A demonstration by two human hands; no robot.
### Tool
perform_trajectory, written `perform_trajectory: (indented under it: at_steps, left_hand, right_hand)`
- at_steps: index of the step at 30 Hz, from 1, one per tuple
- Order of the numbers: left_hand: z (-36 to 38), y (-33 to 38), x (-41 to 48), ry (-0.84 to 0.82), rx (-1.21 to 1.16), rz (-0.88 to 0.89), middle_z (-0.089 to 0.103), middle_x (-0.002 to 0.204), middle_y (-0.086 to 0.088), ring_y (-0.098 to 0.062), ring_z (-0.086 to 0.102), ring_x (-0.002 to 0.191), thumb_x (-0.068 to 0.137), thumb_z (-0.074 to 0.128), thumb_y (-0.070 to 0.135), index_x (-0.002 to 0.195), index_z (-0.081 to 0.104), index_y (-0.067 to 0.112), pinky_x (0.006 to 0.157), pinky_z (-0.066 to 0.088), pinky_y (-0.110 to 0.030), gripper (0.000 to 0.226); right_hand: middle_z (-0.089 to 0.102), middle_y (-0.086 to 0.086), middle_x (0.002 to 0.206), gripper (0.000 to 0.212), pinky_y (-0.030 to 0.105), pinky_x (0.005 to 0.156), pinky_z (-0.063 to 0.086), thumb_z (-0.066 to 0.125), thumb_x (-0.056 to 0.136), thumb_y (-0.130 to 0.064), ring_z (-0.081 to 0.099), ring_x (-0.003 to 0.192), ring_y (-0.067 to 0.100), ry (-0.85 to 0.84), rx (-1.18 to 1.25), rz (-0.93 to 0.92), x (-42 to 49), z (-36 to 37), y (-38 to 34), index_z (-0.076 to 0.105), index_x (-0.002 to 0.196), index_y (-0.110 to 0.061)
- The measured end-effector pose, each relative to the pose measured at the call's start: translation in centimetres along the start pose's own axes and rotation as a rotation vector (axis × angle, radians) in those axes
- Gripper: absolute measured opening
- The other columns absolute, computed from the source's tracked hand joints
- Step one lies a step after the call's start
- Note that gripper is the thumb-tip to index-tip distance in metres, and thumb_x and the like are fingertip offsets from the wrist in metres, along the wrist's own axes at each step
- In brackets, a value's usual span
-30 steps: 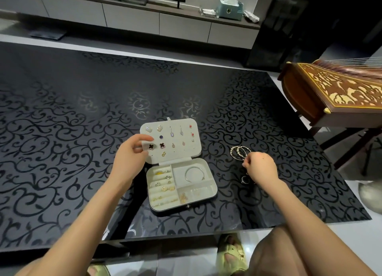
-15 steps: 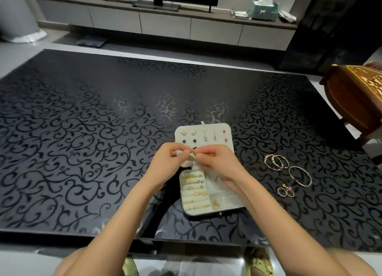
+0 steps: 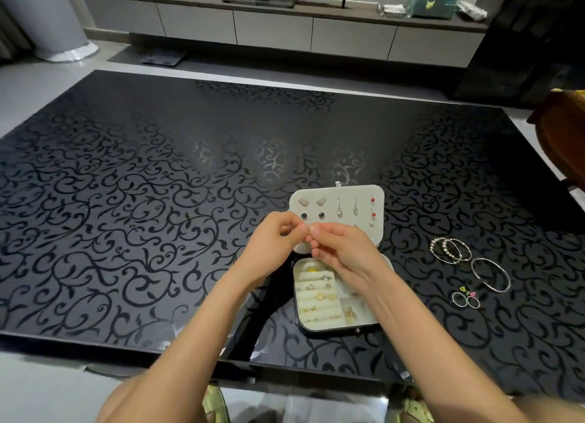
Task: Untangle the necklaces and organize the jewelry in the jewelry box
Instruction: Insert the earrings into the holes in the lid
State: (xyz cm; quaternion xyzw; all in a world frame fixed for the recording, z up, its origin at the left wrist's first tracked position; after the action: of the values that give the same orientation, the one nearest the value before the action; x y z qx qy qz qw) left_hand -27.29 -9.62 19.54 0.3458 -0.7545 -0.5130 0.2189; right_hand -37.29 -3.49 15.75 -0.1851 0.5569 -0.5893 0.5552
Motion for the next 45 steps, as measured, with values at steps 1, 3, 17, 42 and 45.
perform_trajectory:
  at_steps: [1, 3, 17, 42, 45]
  left_hand:
    - [0.1, 0.0, 0.0, -0.01, -0.02, -0.003, 0.057, 0.052, 0.024, 0.009, 0.049, 0.051, 0.095, 0.053, 0.017, 0.082, 0.065, 0.003, 0.056, 0.035, -0.005, 0.022]
    - [0.2, -0.2, 0.1, -0.029, -0.075, -0.023, 0.058, 0.054, 0.022, 0.008, 0.048, 0.053, 0.096, 0.052, 0.016, 0.082, 0.064, 0.005, 0.057, 0.034, -0.005, 0.021]
    - [0.2, -1.6, 0.7, -0.046, -0.017, -0.077, 0.053, 0.079, 0.006, 0.003, 0.047, 0.067, 0.095, 0.052, 0.02, 0.072, 0.056, 0.018, 0.065, 0.037, -0.013, 0.024]
    - [-0.2, -2.3, 1.5, -0.014, -0.02, -0.087, 0.041, 0.075, -0.006, -0.018, 0.038, 0.07, 0.092, 0.045, 0.017, 0.072, 0.046, 0.007, 0.069, 0.044, -0.04, 0.022]
    - [0.0, -2.7, 1.6, -0.073, -0.188, -0.137, 0.041, 0.08, -0.005, -0.02, 0.038, 0.075, 0.094, 0.043, 0.019, 0.077, 0.051, 0.0, 0.072, 0.047, -0.039, 0.027]
  right_hand:
    - [0.065, 0.004, 0.065, 0.01, 0.016, 0.055, 0.05, 0.058, 0.088, 0.0, 0.057, 0.056, 0.007, -0.003, 0.067, 0.035, 0.1, 0.1, 0.2, 0.068, 0.084, 0.0]
    - [0.063, 0.005, 0.065, 0.01, 0.016, 0.051, 0.049, 0.056, 0.088, 0.002, 0.056, 0.054, 0.007, -0.008, 0.155, 0.097, 0.1, 0.4, 0.6, 0.066, 0.084, 0.002]
    - [0.053, 0.005, 0.063, 0.021, 0.015, 0.043, 0.044, 0.047, 0.094, -0.005, 0.049, 0.048, 0.006, -0.061, 0.561, 0.247, -0.4, 2.5, 2.8, 0.064, 0.084, 0.002]
    - [0.054, 0.006, 0.066, 0.019, 0.017, 0.046, 0.048, 0.046, 0.095, -0.007, 0.053, 0.05, 0.008, 0.157, 0.647, 0.014, -2.8, 2.6, 2.5, 0.056, 0.081, -0.001]
    - [0.058, -0.003, 0.062, 0.019, 0.018, 0.05, 0.045, 0.052, 0.094, -0.011, 0.051, 0.055, 0.006, 0.154, 0.168, -0.159, -3.6, 1.2, 1.2, 0.06, 0.078, -0.007]
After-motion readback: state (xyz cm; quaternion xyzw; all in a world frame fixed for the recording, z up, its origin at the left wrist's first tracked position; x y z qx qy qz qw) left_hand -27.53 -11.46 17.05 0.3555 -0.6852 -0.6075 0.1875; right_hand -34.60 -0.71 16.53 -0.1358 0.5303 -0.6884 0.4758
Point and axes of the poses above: each hand's wrist, its own x-axis towards the middle knuckle, its own z-axis out of the palm, y = z × x, the point moved 7 cm from there along x, towards the middle knuckle
